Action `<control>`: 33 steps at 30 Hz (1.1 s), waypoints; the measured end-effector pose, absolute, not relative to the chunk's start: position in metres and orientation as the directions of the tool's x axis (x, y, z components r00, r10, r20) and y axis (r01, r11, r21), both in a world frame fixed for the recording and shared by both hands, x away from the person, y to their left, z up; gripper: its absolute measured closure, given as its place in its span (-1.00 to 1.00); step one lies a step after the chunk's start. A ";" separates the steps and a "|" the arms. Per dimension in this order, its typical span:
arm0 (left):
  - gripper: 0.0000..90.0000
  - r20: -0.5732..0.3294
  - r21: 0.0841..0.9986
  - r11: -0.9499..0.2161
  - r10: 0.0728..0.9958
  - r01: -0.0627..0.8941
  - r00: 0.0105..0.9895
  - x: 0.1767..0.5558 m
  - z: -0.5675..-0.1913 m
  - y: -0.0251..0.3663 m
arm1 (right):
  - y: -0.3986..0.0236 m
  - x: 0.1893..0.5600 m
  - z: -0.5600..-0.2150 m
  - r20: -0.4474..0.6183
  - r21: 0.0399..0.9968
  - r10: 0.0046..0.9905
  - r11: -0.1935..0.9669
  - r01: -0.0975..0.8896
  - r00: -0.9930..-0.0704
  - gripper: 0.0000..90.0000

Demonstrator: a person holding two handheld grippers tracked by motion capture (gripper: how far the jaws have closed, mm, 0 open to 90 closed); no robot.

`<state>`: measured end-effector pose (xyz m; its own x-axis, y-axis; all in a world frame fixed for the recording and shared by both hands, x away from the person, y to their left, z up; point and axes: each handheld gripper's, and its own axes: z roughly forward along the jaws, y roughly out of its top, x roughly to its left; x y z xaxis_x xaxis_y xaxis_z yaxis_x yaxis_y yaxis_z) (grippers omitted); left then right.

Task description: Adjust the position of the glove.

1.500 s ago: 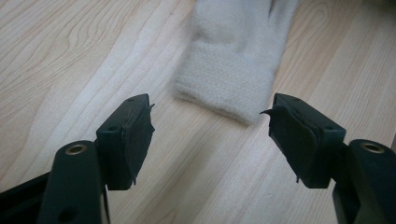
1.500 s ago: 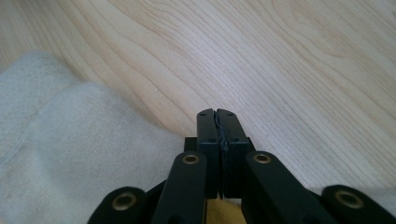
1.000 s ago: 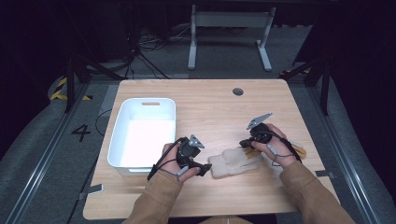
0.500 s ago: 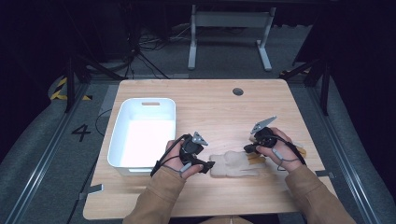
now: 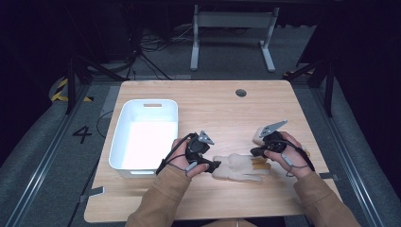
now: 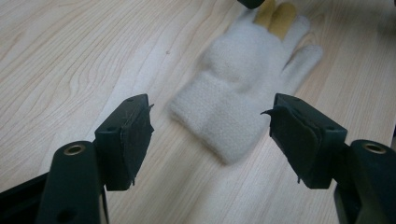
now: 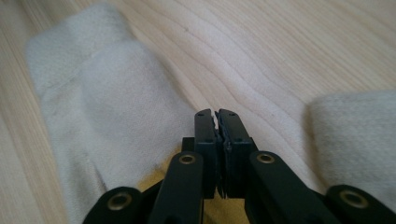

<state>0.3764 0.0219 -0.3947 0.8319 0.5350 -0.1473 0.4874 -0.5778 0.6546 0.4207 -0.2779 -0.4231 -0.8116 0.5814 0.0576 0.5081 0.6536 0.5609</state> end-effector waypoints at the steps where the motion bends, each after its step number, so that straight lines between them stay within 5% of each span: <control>1: -0.32 -0.148 0.652 -0.580 0.533 0.488 0.833 0.377 -0.394 0.022 | -0.279 0.419 -0.421 0.055 0.568 0.584 0.649 0.506 -0.810 0.95; 20: -0.33 -0.156 0.662 -0.578 0.517 0.478 0.842 0.385 -0.389 0.012 | -0.317 0.395 -0.389 0.008 0.714 0.676 0.512 0.477 -0.737 0.77; 33: -0.33 -0.161 0.662 -0.576 0.514 0.478 0.842 0.387 -0.388 0.011 | -0.351 0.397 -0.391 -0.003 0.714 0.763 0.455 0.533 -0.646 0.59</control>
<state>0.3869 0.0111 -0.3882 0.8424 0.5143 -0.1608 0.4784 -0.5765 0.6624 0.3970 -0.3508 -0.3915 -0.6465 0.7629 -0.0030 0.5330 0.4545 0.7136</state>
